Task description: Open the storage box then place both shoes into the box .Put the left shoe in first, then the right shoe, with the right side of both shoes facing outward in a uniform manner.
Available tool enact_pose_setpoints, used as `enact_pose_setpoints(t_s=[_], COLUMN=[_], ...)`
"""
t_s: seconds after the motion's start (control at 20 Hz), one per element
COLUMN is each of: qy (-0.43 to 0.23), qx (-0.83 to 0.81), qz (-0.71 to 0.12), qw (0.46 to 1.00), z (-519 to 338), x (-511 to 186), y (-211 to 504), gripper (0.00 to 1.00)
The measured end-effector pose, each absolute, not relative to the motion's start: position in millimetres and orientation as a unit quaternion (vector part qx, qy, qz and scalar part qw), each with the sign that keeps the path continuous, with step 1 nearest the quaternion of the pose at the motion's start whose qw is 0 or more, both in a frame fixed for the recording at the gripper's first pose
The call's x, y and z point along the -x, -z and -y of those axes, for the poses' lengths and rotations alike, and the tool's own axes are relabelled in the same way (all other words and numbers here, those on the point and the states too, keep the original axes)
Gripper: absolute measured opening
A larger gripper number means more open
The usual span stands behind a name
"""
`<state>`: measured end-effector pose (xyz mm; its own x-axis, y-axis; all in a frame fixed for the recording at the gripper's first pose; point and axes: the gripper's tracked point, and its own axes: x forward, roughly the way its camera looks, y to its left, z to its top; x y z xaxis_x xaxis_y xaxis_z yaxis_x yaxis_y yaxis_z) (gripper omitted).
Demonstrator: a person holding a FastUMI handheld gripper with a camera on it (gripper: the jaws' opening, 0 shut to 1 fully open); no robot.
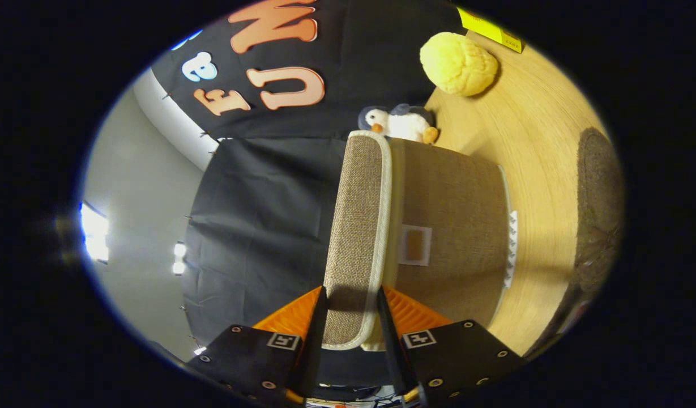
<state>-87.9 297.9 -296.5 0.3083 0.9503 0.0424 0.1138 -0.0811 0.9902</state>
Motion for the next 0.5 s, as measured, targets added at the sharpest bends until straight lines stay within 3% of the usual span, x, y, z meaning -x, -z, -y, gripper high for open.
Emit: enact_pose_setpoints(t_s=[0.05,0.15,0.35,0.5], qy=[-0.401,-0.406,-0.414,-0.427], qx=[-0.616,-0.621,-0.643,-0.635], qz=[-0.423,-0.414,-0.381,-0.376], qw=[0.529,0.528,0.519,0.523], z=[-299,-301,-303,-316], x=[84,77,63,61], y=[292,281,246,226], gripper=[0.36,0.23,0.11,0.1])
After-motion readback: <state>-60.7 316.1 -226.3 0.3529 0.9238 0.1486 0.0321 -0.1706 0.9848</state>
